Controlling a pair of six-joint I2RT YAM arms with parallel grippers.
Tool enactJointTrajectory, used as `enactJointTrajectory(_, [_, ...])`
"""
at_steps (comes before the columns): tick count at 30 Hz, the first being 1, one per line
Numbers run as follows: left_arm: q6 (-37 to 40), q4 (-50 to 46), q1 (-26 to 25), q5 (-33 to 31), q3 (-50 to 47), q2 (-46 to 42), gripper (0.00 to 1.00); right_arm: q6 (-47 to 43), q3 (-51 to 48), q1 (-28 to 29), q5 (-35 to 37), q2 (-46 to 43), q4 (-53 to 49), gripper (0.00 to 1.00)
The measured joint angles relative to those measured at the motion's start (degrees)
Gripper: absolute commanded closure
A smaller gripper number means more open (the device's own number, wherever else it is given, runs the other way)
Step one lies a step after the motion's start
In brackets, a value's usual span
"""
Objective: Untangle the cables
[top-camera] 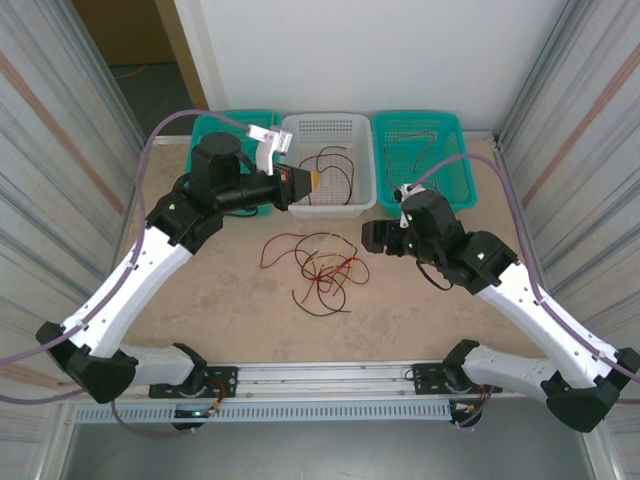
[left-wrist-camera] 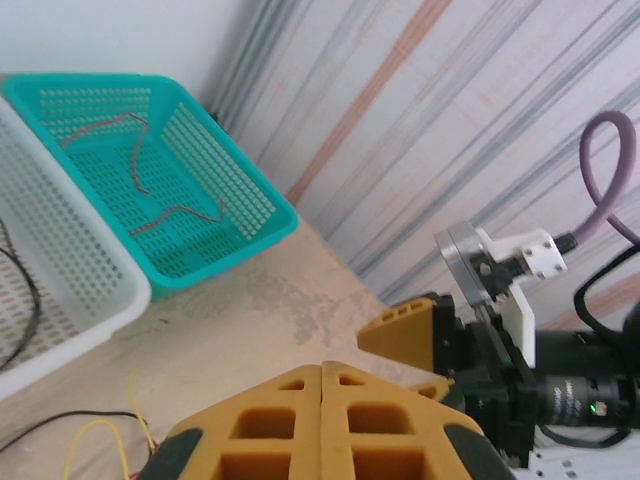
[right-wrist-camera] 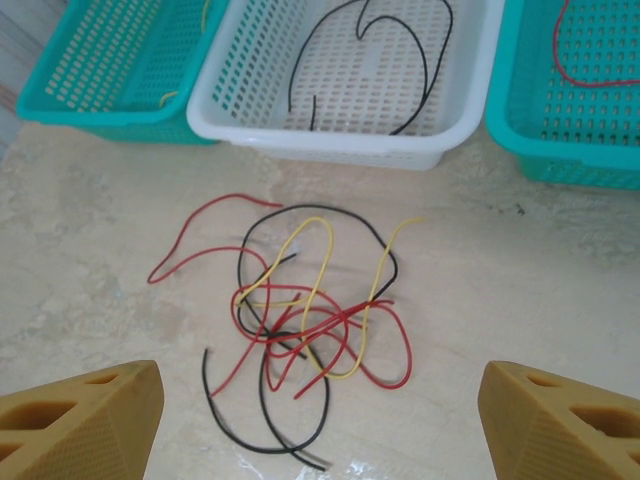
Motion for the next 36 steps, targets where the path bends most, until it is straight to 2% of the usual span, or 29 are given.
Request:
enactJointTrajectory(4, [-0.42,-0.02,-0.07,4.22,0.33,2.36,1.0,-1.18,1.38,-2.58,-1.09,-0.09,0.81,0.17])
enactJointTrajectory(10, [-0.35,-0.5,-0.59,6.19,0.52,4.83,1.0,-3.54,4.33,-3.5,-3.39,0.28,1.51,0.15])
enactJointTrajectory(14, [1.4,-4.55,-2.73,5.25,2.29,5.29,1.0,-5.33,7.48,-4.17,-4.85,2.38,1.81,0.14])
enactJointTrajectory(20, [6.88,-13.33,-6.47,1.62,10.36,7.02,1.0,-6.62,8.72,-5.51,-7.13,4.85,3.19,0.13])
enactJointTrajectory(28, [8.9,-17.73,-6.38,-0.04,12.15,7.02,1.0,-6.69,8.72,-7.21,-10.49,4.66,5.11,0.09])
enactJointTrajectory(36, [8.87,-17.66,-6.01,0.48,11.32,6.34,1.0,-6.75,11.8,-8.79,-15.47,4.74,6.08,0.1])
